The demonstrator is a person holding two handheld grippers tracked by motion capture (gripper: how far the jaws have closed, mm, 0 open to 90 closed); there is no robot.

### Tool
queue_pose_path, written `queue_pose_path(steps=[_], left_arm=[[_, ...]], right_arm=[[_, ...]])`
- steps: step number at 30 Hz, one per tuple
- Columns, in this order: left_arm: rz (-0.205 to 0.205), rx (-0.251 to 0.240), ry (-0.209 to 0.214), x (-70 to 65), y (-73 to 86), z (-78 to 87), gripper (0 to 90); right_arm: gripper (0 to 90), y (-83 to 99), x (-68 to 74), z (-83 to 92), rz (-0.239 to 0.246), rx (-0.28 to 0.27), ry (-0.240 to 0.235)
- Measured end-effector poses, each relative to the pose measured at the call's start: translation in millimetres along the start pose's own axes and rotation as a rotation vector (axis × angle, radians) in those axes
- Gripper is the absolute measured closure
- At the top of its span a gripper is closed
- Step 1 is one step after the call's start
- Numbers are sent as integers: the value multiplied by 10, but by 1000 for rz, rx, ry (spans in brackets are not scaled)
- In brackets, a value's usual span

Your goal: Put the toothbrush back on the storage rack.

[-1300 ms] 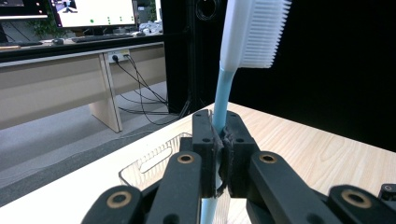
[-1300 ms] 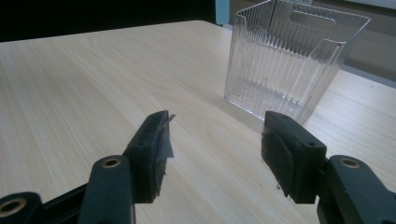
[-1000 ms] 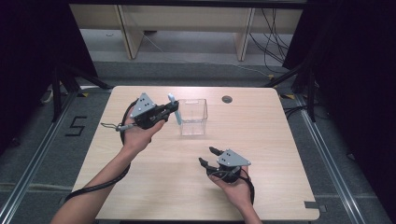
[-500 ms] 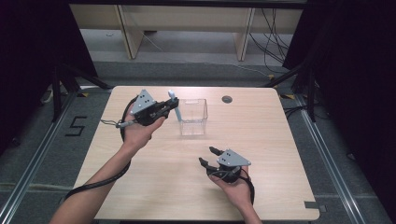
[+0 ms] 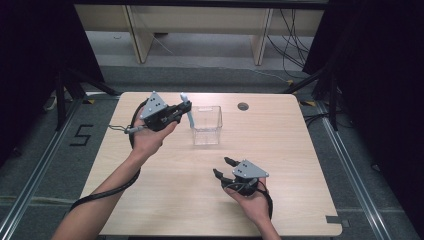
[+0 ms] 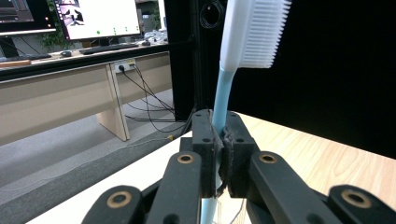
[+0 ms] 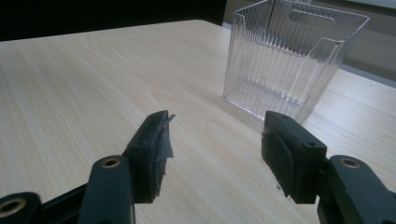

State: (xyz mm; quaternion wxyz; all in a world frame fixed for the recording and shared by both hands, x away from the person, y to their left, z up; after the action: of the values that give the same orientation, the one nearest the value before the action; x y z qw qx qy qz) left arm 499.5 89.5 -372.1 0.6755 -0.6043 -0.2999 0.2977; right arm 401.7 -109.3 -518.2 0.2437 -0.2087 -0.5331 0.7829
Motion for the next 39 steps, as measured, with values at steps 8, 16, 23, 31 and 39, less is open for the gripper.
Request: queue_pose_path(steps=[8,16,23,31,39], left_arm=[[-2,0,-3,17,-25,-27,852],[-11,8,-13,48,-31,-81,852],[-12,15,-18,71,-16,-122,852],[-3,18,-22,90,12,-160,851],[-2,27,-23,115,56,-203,851]], right_arm=[[430,-1,-10,-2,10,-3,8],[430,-4,-10,5,12,-2,5],[430,0,-9,5,9,0,5],[430,1,-6,11,1,0,7],[430,-3,-19,6,26,-4,7]])
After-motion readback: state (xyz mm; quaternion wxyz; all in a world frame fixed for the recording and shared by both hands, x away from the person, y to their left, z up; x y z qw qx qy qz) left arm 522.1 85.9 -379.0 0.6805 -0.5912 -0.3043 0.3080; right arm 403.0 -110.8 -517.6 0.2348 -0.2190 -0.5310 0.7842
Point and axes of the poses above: each handheld gripper's, and its own axes: z roughly backward along the jaws, y roughly out of its underside, x roughly to its left, the point moved 6 cm from there along -z, roughly forward along the jaws, and after that the axes turned 6 degrees about -y, right-handed, at the moved point
